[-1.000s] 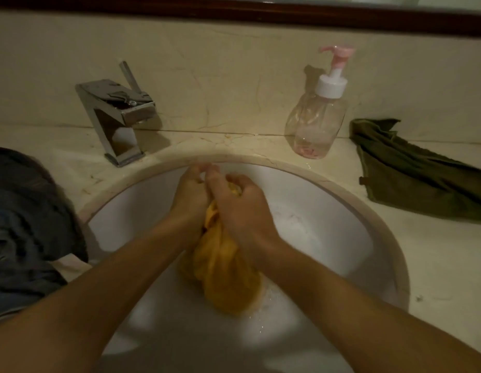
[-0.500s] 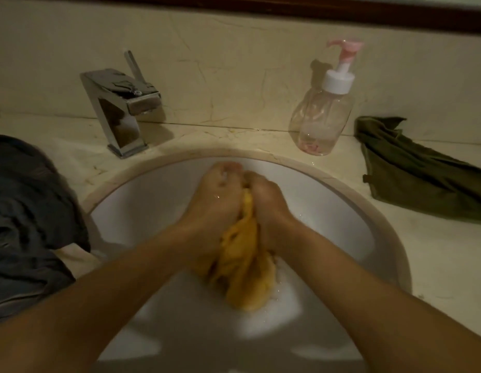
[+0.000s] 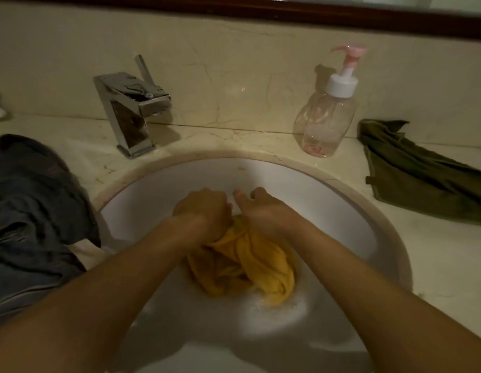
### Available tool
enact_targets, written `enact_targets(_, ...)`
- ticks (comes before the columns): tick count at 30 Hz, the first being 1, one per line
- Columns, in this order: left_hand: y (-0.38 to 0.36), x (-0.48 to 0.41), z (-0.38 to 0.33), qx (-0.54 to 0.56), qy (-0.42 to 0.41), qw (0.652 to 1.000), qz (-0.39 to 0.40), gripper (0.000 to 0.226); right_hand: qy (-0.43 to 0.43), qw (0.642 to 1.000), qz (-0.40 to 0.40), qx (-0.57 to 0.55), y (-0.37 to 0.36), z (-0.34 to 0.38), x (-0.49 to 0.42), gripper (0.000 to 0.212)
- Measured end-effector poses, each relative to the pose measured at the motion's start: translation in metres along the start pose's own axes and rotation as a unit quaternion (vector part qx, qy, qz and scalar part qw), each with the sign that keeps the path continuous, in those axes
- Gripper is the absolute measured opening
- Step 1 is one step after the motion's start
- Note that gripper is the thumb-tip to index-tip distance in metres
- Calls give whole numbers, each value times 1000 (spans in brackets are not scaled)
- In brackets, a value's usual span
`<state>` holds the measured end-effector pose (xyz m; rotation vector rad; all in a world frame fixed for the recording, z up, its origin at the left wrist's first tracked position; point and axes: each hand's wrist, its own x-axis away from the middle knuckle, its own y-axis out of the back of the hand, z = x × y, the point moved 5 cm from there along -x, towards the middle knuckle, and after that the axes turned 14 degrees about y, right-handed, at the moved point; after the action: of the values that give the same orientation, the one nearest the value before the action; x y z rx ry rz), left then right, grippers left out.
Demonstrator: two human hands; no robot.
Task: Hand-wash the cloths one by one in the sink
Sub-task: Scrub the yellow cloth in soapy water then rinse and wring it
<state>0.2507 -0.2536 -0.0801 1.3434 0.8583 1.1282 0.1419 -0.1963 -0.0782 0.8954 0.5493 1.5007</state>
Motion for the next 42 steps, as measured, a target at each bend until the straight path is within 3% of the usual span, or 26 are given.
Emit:
enact_targets(2, 1, 2, 9, -12, 45, 999, 4, 36, 12, 993, -3, 116, 8, -13, -2, 56)
enact_targets(5, 9, 0, 12, -4, 33, 999, -31, 33, 46, 995, 4, 87, 22, -13, -2, 24)
enact_targets(8, 0, 7, -11, 127, -84, 986, 62, 22, 46, 984, 156, 67, 10, -19, -3, 25)
enact_targets(10, -10, 12, -19, 119, -126, 973, 151, 29, 15, 970, 238, 43, 7, -28, -3, 42)
enact_targets(12, -18, 12, -15, 104, -117, 966, 204, 37, 15, 958, 284, 29, 3, -34, -4, 77)
enact_targets(15, -26, 15, -12, 116, -113, 958, 236, 60, 55, 933, 314, 165, -8, -37, -3, 126)
enact_targets(16, -29, 13, -12, 110, -125, 960, 225, 71, 60, 929, 297, 213, -11, -38, -3, 132)
enact_targets(18, -38, 9, -11, 50, -136, 969, 199, 83, 68, 943, 239, 222, -16, -41, -11, 121)
enact_targets(19, -37, 9, -10, 18, -125, 973, 191, 83, 82, 956, 194, 202, -15, -43, -17, 104)
enact_targets(21, -27, 7, -7, 22, -94, 980, 174, 57, 95, 985, 79, 118, -1, -43, -26, 68)
enact_targets(23, -12, 4, -13, 143, -86, 975, 145, 29, 79, 995, -51, -28, 20, -41, -27, 52)
enact_targets(25, 8, 8, -19, 310, -69, 943, 97, 36, 67, 970, -168, -163, 36, -39, -24, 35)
enact_targets(27, 19, 7, -19, 461, -13, 885, 66, 40, 64, 942, -235, -230, 42, -31, -19, 16)
enact_targets(29, 19, 4, -15, 569, 48, 817, 79, 37, 81, 940, -238, -231, 39, -14, -12, 23)
enact_targets(31, 18, 2, -7, 620, 101, 774, 74, 32, 106, 953, -194, -209, 30, 3, -7, 29)
enact_targets(35, 22, -3, 8, 645, 121, 754, -1, 11, 131, 936, -153, -289, 9, 21, 0, 23)
enact_targets(40, 27, 4, 1, 648, 90, 757, 6, 19, 131, 920, -222, -296, 19, 20, 3, 30)
enact_targets(42, 33, 18, -18, 643, 43, 764, 31, 26, 92, 910, -262, -308, 29, 7, -2, 44)
